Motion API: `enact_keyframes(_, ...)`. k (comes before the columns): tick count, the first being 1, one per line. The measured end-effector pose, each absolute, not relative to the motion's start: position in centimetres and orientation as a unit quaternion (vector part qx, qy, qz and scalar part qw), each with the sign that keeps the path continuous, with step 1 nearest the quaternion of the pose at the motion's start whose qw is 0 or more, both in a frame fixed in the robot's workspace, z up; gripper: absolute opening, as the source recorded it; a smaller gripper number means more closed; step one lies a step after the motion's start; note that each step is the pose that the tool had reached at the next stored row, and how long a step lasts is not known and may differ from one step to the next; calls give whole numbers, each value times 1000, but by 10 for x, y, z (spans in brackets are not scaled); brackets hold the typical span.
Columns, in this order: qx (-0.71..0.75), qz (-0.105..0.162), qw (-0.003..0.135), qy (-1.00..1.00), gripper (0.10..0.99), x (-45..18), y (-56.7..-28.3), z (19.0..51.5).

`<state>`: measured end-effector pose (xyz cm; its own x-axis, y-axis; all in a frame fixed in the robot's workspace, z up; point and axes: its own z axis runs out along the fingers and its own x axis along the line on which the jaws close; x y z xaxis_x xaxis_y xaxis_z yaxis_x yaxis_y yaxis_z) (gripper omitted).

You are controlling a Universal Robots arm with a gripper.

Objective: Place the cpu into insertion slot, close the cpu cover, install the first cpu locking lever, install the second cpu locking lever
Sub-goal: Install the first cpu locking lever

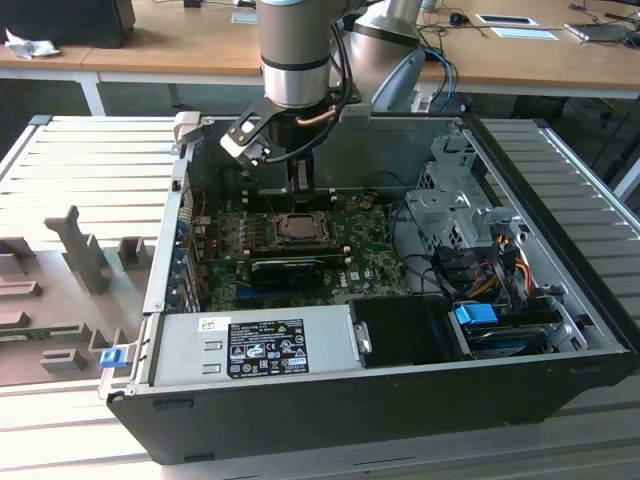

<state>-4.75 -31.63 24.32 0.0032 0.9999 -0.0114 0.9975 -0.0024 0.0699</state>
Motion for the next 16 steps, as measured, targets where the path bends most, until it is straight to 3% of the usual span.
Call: enact_keyframes(16, 708, 21, 29, 706, 106, -47, -316, 252)
